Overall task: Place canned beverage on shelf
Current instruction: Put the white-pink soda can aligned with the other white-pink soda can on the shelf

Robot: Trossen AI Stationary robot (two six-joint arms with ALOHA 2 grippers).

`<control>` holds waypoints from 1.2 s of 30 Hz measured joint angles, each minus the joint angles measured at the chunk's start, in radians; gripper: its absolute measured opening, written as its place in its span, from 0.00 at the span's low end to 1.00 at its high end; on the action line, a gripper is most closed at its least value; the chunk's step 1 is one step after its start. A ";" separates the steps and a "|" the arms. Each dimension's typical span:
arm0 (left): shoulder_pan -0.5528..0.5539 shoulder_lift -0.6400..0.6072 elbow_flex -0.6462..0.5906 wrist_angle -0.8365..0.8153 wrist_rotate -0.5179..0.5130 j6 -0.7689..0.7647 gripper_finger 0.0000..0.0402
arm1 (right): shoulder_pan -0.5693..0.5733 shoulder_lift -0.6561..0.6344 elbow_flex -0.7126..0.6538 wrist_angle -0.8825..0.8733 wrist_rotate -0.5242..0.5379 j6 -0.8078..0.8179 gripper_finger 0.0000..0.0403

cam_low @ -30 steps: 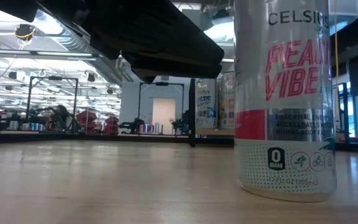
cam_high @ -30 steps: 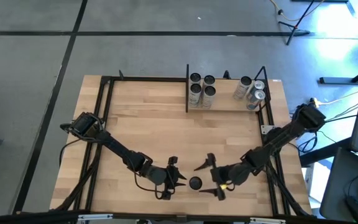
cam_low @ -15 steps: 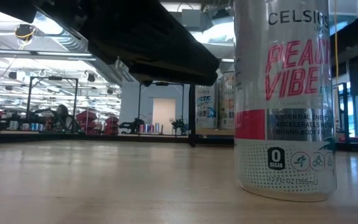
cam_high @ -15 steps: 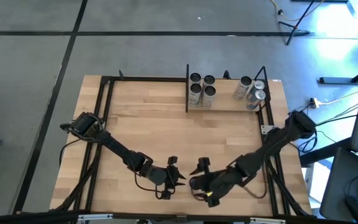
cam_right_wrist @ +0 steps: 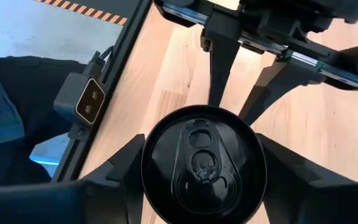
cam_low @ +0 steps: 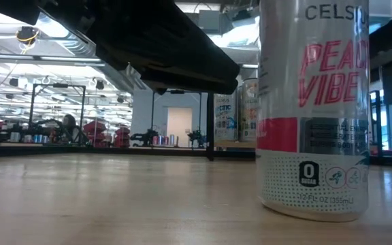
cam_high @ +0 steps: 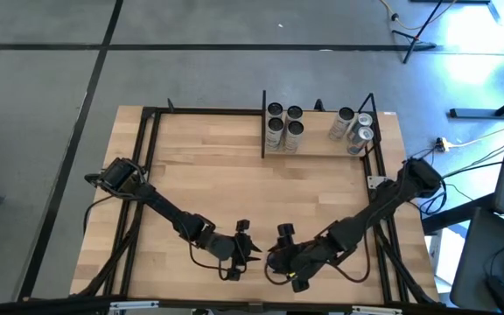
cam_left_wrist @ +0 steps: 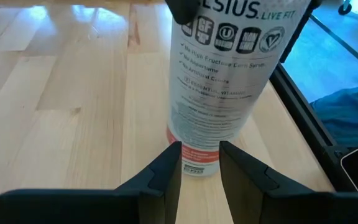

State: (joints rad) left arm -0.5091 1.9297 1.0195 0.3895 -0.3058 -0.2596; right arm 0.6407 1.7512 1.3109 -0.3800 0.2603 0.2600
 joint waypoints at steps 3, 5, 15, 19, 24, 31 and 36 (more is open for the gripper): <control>0.000 0.000 0.000 0.000 0.000 0.000 0.25 | 0.000 -0.002 0.001 -0.019 0.016 0.000 0.52; 0.000 0.000 0.000 0.000 0.000 0.000 0.25 | 0.001 -0.012 0.001 -0.039 0.036 -0.003 0.52; -0.005 0.000 0.000 0.000 0.011 0.000 0.25 | 0.015 -0.180 0.000 -0.273 0.162 0.053 0.52; -0.009 0.000 0.000 0.003 0.011 0.000 0.25 | 0.013 -0.256 -0.002 -0.451 0.233 0.128 0.52; -0.009 0.000 0.000 0.006 0.012 0.000 0.25 | 0.006 -0.358 -0.002 -0.706 0.346 0.247 0.52; -0.010 0.000 0.000 0.007 0.012 0.000 0.25 | -0.073 -0.535 -0.027 -0.938 0.478 0.335 0.52; -0.009 0.000 0.000 0.007 0.011 0.000 0.25 | -0.241 -0.711 -0.118 -0.957 0.489 0.273 0.52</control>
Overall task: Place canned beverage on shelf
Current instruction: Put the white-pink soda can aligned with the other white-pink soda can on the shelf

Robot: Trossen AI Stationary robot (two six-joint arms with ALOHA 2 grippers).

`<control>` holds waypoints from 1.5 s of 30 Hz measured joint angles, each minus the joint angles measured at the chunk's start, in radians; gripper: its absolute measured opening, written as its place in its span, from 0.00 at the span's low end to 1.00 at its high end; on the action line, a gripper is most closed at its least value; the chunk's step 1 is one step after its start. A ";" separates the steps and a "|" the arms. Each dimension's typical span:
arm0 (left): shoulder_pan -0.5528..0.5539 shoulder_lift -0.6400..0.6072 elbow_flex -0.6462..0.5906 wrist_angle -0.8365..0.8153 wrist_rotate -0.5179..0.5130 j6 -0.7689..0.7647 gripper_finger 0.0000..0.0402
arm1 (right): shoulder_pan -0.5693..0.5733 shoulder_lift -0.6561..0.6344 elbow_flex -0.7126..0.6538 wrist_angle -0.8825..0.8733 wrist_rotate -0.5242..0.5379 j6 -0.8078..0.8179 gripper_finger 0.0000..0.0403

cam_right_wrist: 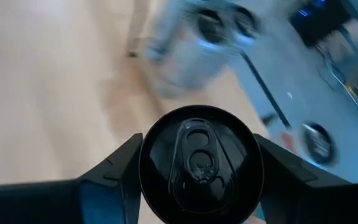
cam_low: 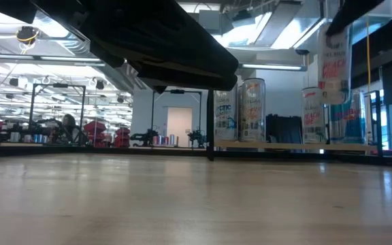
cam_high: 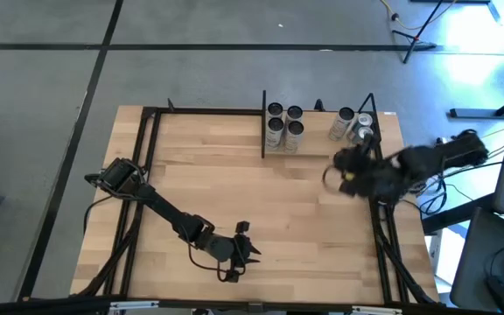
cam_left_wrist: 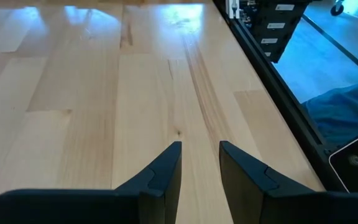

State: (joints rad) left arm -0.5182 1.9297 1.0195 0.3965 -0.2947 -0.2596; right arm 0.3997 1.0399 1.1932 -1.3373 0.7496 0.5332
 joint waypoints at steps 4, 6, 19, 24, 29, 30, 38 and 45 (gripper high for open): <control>0.000 0.000 0.000 0.000 -0.003 0.000 0.25 | -0.174 -0.117 -0.052 0.017 -0.006 -0.102 0.52; 0.002 0.000 0.000 0.000 -0.005 0.000 0.25 | -0.258 -0.158 -0.072 0.064 -0.042 -0.170 0.52; 0.006 0.000 0.000 0.000 -0.009 0.001 0.25 | -0.757 -0.189 -0.219 0.389 -0.396 -0.564 0.52; 0.006 0.000 0.000 0.001 -0.008 0.001 0.25 | -0.907 -0.194 -0.234 0.436 -0.520 -0.615 0.52; 0.006 0.000 0.000 0.001 -0.008 0.001 0.25 | -0.997 -0.194 -0.279 0.453 -0.593 -0.639 0.52; 0.006 0.000 0.000 0.001 -0.008 0.001 0.25 | -1.009 -0.194 -0.293 0.472 -0.597 -0.643 0.52; 0.006 0.000 0.000 0.008 -0.008 0.001 0.25 | -1.074 -0.193 -0.354 0.538 -0.645 -0.678 0.52; 0.005 0.000 0.000 0.008 -0.008 0.007 0.25 | -1.083 -0.193 -0.355 0.535 -0.654 -0.689 0.52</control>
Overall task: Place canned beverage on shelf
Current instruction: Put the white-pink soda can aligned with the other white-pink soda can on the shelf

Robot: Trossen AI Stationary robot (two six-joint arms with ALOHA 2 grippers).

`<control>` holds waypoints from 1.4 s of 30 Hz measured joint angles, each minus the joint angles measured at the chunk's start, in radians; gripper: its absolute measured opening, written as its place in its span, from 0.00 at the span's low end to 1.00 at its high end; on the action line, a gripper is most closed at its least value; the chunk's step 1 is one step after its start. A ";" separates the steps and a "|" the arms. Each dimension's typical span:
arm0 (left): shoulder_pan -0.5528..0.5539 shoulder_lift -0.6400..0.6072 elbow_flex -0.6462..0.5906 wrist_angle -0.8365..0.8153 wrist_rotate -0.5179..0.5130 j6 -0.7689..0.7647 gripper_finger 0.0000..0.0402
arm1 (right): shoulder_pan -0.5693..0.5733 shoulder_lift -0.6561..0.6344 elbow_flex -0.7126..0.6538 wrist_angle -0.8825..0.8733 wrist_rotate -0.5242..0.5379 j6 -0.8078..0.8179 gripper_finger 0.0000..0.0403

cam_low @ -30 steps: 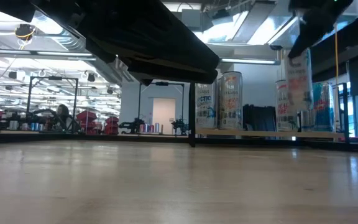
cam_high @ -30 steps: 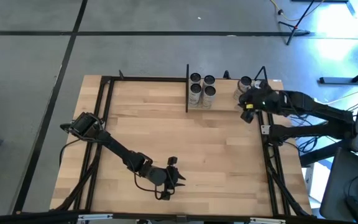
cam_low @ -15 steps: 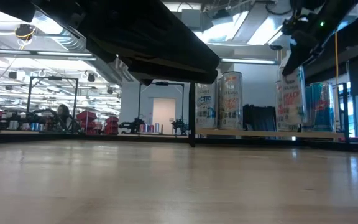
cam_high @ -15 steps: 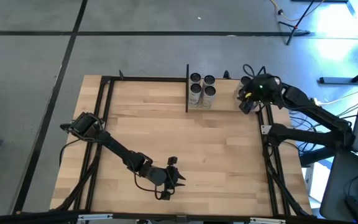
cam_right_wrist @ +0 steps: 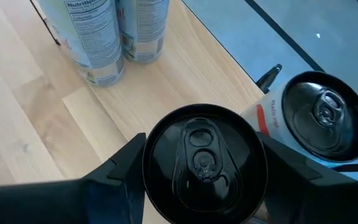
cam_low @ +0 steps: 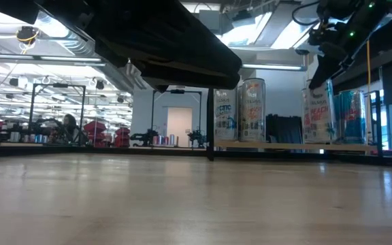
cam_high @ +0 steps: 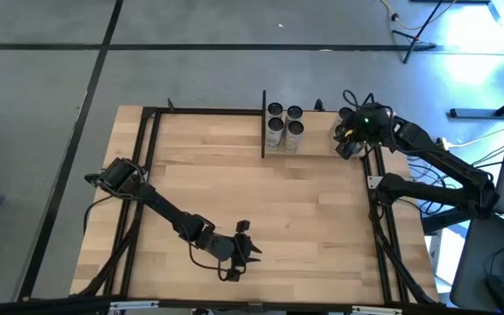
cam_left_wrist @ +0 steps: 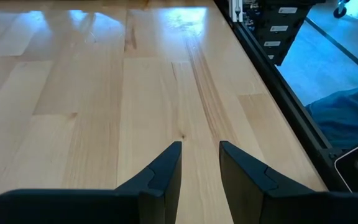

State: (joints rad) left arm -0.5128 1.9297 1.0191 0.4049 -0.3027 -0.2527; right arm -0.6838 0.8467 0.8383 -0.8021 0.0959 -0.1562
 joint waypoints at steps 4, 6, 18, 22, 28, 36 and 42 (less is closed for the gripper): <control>0.000 0.000 0.000 0.000 0.000 0.000 0.25 | 0.000 0.000 0.000 0.000 0.005 0.000 0.52; 0.000 0.000 0.000 0.000 0.000 0.000 0.25 | 0.000 0.000 0.000 -0.001 0.023 0.001 0.52; 0.000 0.000 0.000 0.000 0.000 -0.002 0.25 | 0.000 0.000 0.000 -0.008 0.025 -0.006 0.60; 0.000 0.000 0.000 0.000 0.000 -0.002 0.25 | 0.003 0.000 0.000 -0.010 0.015 -0.009 0.62; 0.000 0.000 0.000 0.000 0.000 -0.002 0.25 | 0.003 0.000 0.000 -0.011 0.016 -0.012 0.68; 0.000 0.000 0.000 0.000 0.000 -0.002 0.25 | 0.003 0.042 0.000 -0.003 0.037 -0.009 0.72; 0.000 0.000 0.000 0.000 0.000 0.000 0.25 | 0.003 0.044 0.000 -0.009 0.085 -0.007 0.76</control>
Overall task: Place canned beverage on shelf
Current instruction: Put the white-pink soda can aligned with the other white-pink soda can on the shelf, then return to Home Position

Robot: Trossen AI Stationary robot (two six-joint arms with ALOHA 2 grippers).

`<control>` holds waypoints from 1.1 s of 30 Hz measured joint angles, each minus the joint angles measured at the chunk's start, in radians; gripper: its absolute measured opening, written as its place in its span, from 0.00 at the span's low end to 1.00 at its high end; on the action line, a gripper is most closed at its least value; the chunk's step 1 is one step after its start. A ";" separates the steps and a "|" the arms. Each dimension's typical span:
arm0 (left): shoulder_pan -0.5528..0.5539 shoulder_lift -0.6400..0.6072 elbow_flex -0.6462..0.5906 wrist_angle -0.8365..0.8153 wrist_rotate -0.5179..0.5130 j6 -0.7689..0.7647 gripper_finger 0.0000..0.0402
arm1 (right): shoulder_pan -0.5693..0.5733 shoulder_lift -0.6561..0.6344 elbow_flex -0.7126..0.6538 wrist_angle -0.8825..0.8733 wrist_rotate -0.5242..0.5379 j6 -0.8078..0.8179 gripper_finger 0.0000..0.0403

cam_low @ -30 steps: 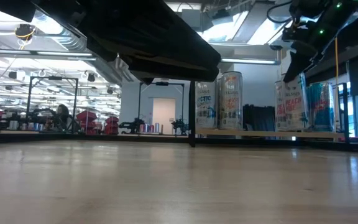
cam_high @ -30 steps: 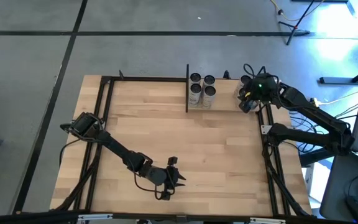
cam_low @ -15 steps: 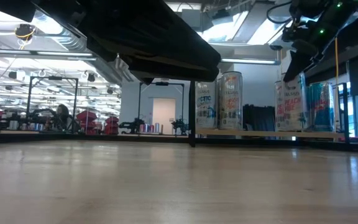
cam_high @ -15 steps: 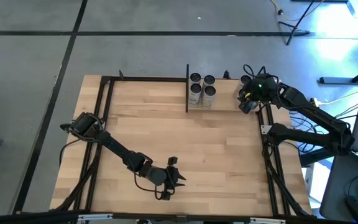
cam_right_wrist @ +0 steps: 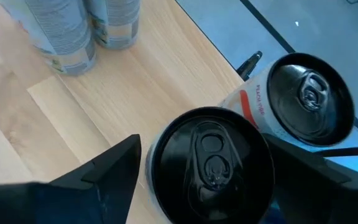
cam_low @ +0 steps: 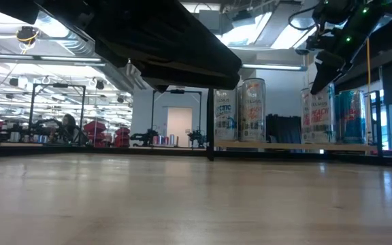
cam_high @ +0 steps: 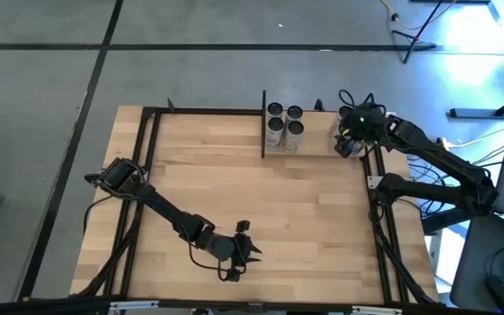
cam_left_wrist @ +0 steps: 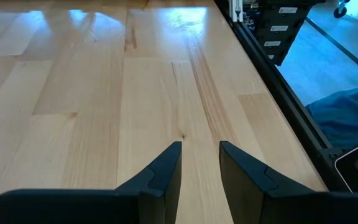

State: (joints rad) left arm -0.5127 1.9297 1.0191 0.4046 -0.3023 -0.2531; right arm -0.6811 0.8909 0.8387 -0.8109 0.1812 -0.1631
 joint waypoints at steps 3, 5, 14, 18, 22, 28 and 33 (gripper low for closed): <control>0.000 0.000 0.000 0.000 0.000 0.000 0.25 | 0.000 -0.012 0.000 -0.001 0.000 -0.003 0.77; 0.000 0.000 0.000 0.000 0.000 0.000 0.25 | 0.000 -0.019 0.000 -0.001 -0.001 -0.014 0.77; 0.000 0.000 0.000 0.000 0.000 0.001 0.25 | 0.000 -0.053 0.017 -0.015 0.009 -0.026 0.77; 0.004 0.000 0.000 0.000 -0.002 0.001 0.25 | 0.000 -0.052 0.084 -0.052 0.009 -0.022 0.76; 0.004 0.000 0.000 0.000 -0.003 0.000 0.25 | 0.000 -0.053 0.143 -0.068 -0.072 0.039 0.76; 0.004 0.000 -0.001 0.049 -0.029 0.033 0.25 | 0.025 -0.049 0.145 -0.065 -0.489 0.154 0.74; 0.011 0.000 -0.001 0.136 -0.020 0.151 0.23 | 0.230 -0.066 0.057 0.068 -0.462 0.256 0.57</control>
State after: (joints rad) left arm -0.5021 1.9297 1.0180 0.5404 -0.3226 -0.1023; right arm -0.4510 0.8247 0.8955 -0.7432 -0.2813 0.0925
